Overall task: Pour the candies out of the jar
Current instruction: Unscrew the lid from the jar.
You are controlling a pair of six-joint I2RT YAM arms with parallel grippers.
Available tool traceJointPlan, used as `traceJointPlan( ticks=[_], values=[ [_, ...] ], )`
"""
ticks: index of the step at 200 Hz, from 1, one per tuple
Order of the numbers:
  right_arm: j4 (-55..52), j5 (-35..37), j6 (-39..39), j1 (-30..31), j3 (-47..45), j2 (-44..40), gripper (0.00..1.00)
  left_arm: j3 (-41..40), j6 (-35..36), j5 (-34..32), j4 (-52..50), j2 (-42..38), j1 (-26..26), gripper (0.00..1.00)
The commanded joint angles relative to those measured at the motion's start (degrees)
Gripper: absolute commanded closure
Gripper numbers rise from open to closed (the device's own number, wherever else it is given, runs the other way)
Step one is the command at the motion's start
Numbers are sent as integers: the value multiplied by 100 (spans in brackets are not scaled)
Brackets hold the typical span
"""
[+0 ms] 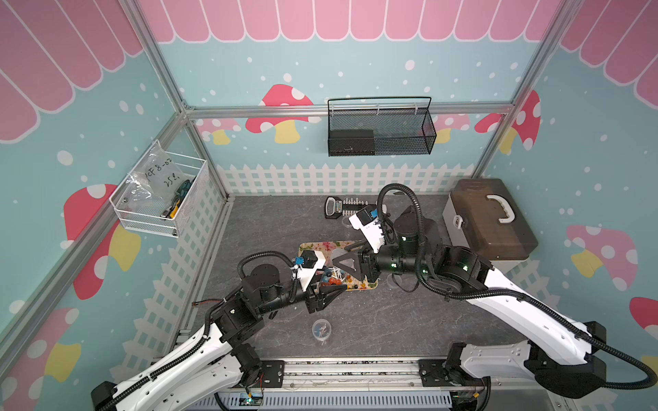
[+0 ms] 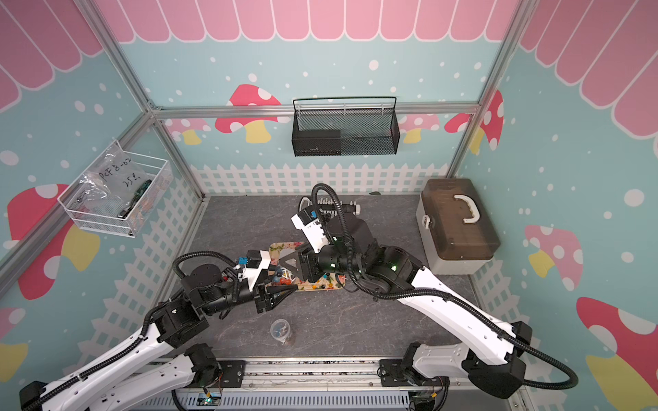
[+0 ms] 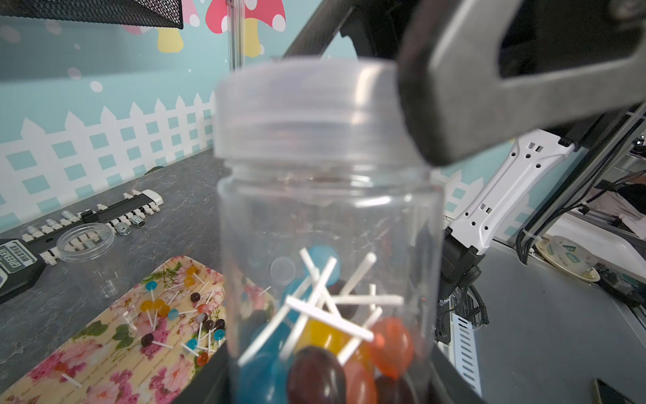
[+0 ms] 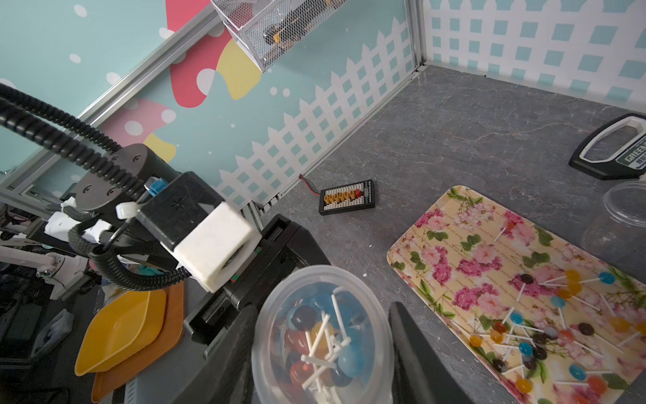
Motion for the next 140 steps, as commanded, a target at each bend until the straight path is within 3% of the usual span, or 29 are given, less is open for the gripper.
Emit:
traceJointPlan(
  ticks=[1, 26, 77, 140],
  values=[
    [-216, 80, -725, -19, 366, -17, 54, 61, 47, 344, -18, -57, 14, 41],
    [-173, -315, -1434, -254, 513, -64, 54, 129, 33, 547, -86, -75, 10, 41],
    [314, -2680, -2945, -808, 342, -184, 44, 228, -13, 873, -120, -14, 14, 41],
    [246, -2892, -2937, -883, 264, -51, 43, 202, -22, 794, -44, -31, 14, 41]
  ],
)
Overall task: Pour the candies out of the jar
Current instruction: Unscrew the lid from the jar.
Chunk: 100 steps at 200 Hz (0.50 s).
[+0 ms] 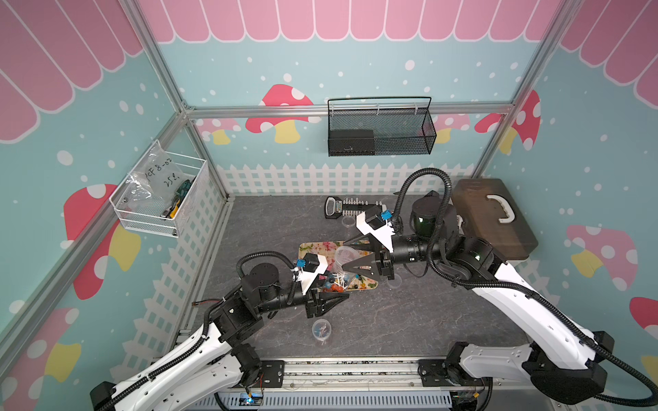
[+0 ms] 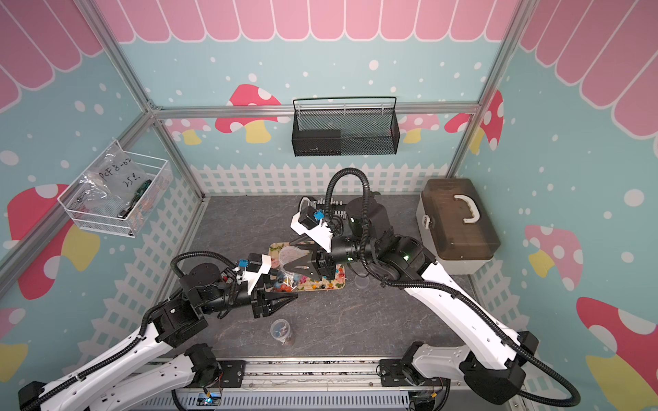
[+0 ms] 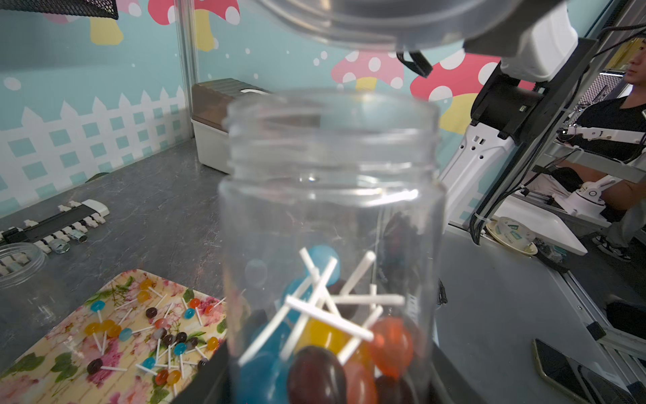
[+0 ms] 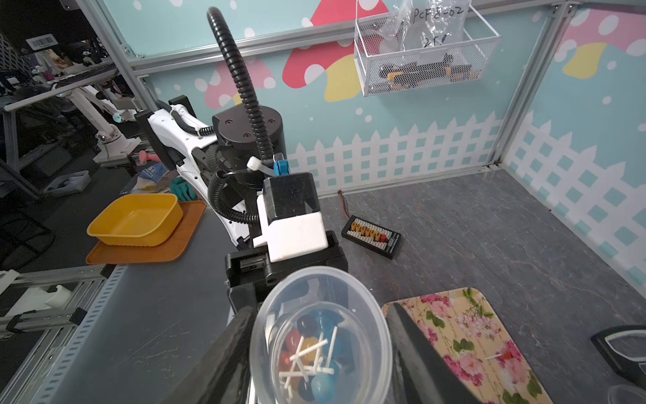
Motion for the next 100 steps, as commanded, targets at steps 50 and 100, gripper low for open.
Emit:
traceJointPlan(
  ticks=[50, 100],
  values=[
    [86, 701, -61, -20, -82, -295, 46, -19, -62, -64, 119, -131, 14, 41],
    [-77, 2519, 62, -137, -504, -671, 46, -131, -130, -240, 65, -372, 14, 41]
  ],
)
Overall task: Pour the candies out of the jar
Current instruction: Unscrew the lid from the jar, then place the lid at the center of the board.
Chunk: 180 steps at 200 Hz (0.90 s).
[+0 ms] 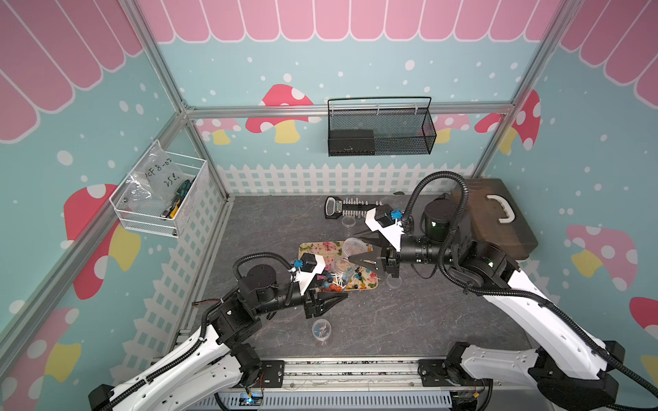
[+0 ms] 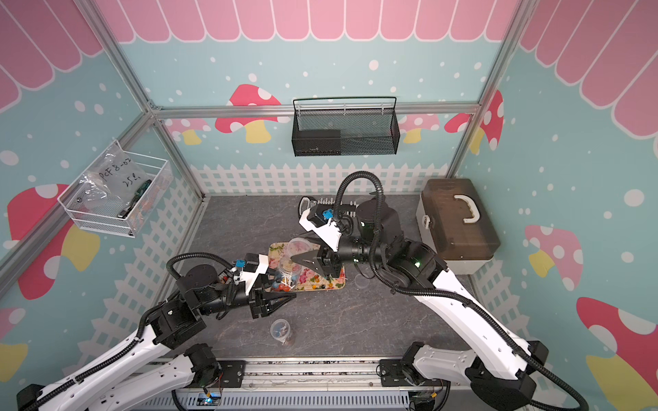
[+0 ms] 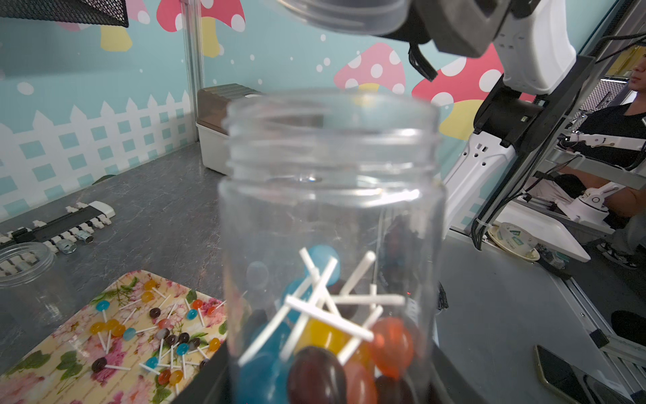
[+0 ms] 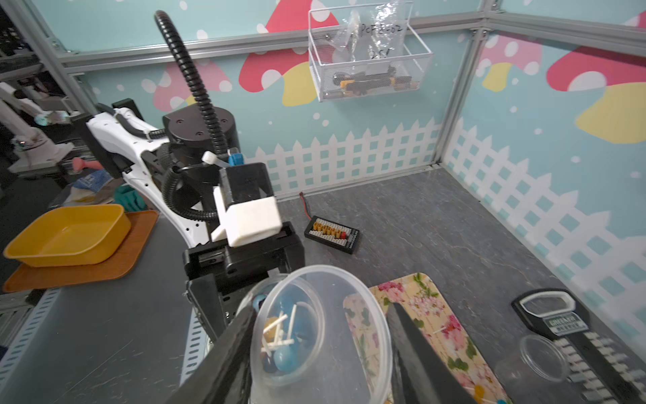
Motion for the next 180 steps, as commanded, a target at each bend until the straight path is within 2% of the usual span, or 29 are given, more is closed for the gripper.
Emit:
traceJointPlan(
  ticks=[1, 28, 68, 101, 141, 180],
  values=[
    [-82, 1253, 77, -86, -338, -232, 46, -83, -47, -135, 67, -186, 14, 41],
    [-31, 2496, 383, -108, -1232, -510, 48, -112, -50, -209, 17, -251, 14, 41],
    [325, 3260, 1227, -110, -3000, -963, 48, -77, -34, -214, 14, -205, 14, 41],
    [918, 4173, 2099, -108, -4532, -1582, 48, -79, -41, -195, 83, -130, 14, 41],
    [1206, 4469, 2685, -108, -5573, -1673, 47, -68, -51, -170, 104, -67, 14, 41],
    [1554, 4624, 3086, -108, -5908, -1064, 46, -94, -113, -166, 137, -79, 14, 41]
  ],
)
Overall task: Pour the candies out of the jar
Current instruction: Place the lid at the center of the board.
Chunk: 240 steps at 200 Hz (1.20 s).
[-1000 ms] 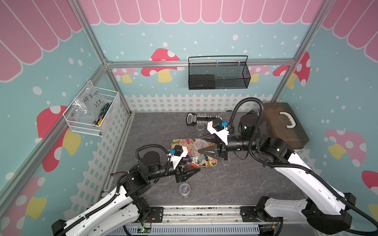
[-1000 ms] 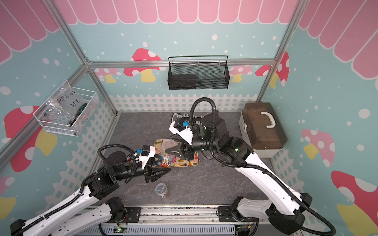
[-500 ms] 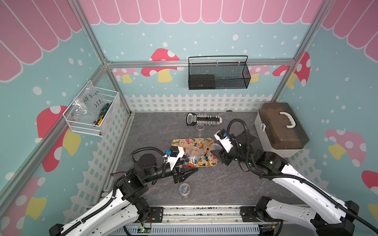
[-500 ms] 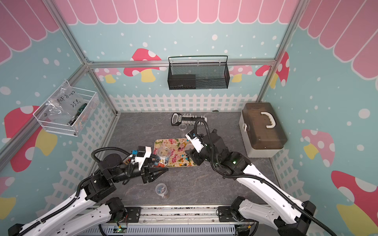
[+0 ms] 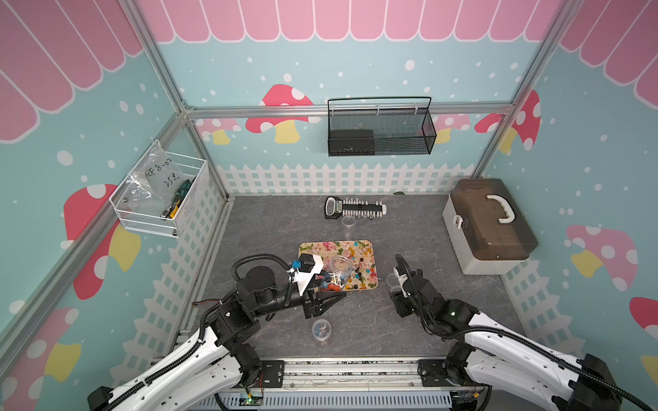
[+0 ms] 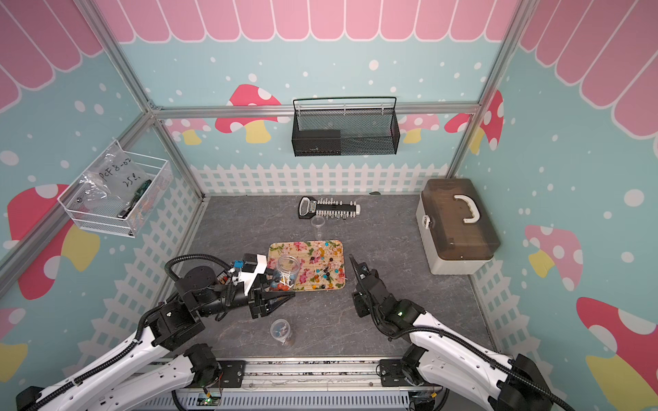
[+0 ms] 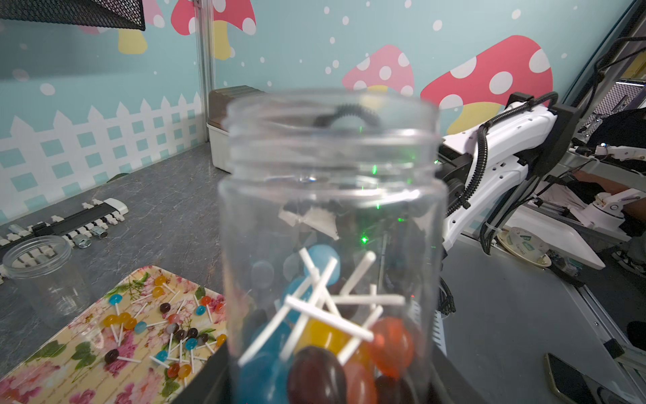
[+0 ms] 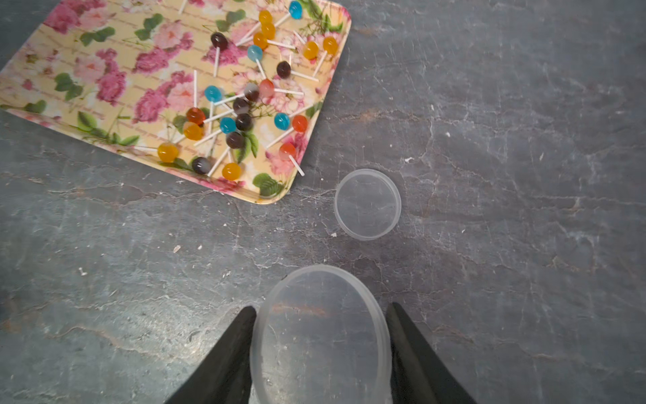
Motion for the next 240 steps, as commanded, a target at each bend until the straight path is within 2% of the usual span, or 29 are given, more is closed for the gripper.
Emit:
traceJointPlan(
  ticks=[1, 58, 90, 165, 185, 240],
  values=[
    [423, 316, 523, -10, -137, 362, 46, -38, -97, -8, 141, -35, 14, 41],
    [1019, 306, 933, -10, -412, 1514, 46, -55, -76, -56, 34, -152, 14, 41],
    [1025, 320, 1013, -10, -395, 1676, 37, -63, -77, -55, 20, -162, 14, 41],
    [727, 374, 1110, -11, -335, 921, 31, -65, -79, -91, -64, -65, 14, 41],
    [627, 393, 1119, -14, -273, 675, 31, -114, 43, -316, -196, 67, 30, 41],
    [352, 397, 1135, -19, -165, 34, 31, -505, 31, -351, -220, 651, 627, 40]
  ],
)
